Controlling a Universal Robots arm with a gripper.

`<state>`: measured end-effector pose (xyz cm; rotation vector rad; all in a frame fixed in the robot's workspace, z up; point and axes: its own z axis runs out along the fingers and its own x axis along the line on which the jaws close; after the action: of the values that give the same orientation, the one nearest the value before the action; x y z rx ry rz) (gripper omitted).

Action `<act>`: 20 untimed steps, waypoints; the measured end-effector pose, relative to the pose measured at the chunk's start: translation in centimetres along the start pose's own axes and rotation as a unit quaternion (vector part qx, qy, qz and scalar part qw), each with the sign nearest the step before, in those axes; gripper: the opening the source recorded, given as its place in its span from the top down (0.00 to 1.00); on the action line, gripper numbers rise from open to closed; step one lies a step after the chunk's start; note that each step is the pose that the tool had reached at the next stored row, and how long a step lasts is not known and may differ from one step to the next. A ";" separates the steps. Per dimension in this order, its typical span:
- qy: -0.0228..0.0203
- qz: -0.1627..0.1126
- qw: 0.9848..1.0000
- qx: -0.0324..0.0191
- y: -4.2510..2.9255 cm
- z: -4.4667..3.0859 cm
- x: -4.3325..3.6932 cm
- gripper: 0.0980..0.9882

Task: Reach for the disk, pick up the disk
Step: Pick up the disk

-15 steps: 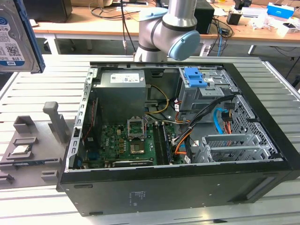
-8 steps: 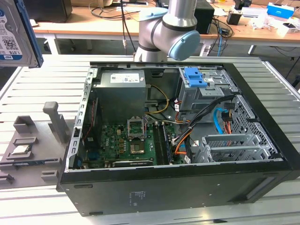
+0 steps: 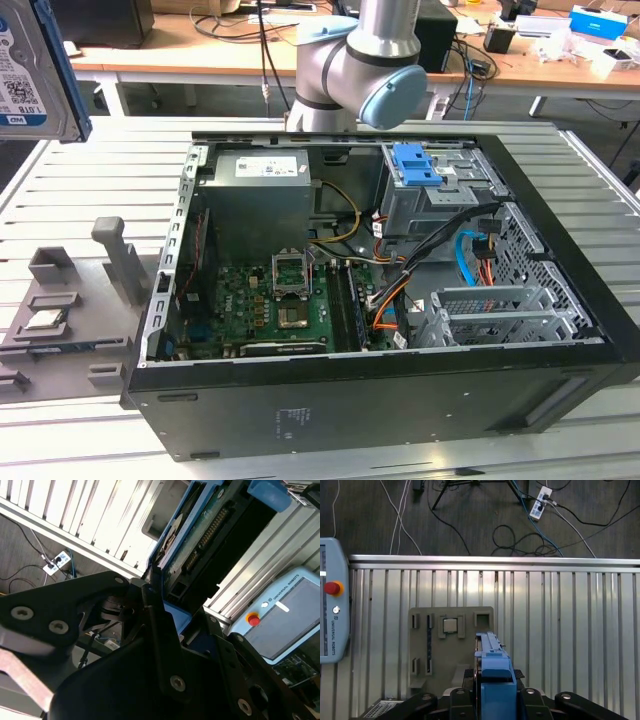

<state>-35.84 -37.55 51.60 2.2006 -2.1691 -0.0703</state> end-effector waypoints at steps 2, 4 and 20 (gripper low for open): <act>0.000 0.000 1.000 0.000 -0.25 -0.02 0.01 0.70; 0.000 0.000 1.000 0.000 -0.64 -0.05 0.01 0.70; 0.000 0.000 1.000 0.000 -5.87 -0.40 0.07 0.70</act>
<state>-29.95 -37.54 51.60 2.2004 -2.1689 -0.0706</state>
